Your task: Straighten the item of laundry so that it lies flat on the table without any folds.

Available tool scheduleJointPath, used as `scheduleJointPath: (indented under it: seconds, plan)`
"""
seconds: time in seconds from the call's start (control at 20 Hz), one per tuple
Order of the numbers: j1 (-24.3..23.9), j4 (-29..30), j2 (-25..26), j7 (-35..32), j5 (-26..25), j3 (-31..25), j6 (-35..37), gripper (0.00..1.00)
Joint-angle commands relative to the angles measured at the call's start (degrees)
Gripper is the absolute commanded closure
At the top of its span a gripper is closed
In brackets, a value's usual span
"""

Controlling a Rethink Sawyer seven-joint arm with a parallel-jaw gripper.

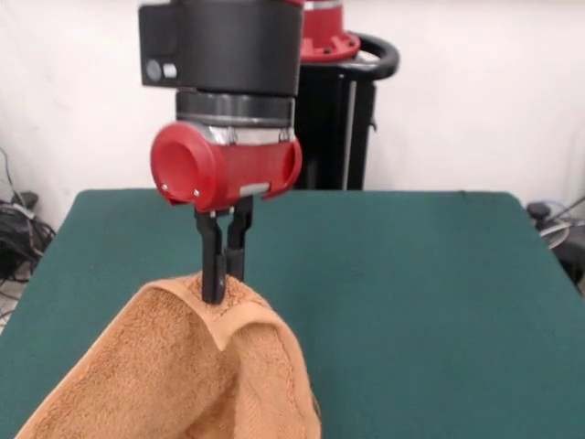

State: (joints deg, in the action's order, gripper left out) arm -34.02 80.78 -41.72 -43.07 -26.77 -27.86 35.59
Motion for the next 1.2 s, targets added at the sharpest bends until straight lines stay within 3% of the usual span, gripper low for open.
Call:
scheduleJointPath:
  seconds: [0.05, 0.35, 1.0, 1.2]
  plan:
    - [1.4, 14.8, -0.6, -19.2, 0.6, 6.9, -5.8, 1.0]
    - [1.1, 20.9, -2.8, -22.2, 2.4, 10.7, -10.5, 1.0]
    - [1.0, 29.8, -6.6, -22.1, 6.4, 14.1, -13.0, 1.0]
    - [1.6, 35.2, -7.3, -25.6, 7.1, 17.0, -18.1, 1.0]
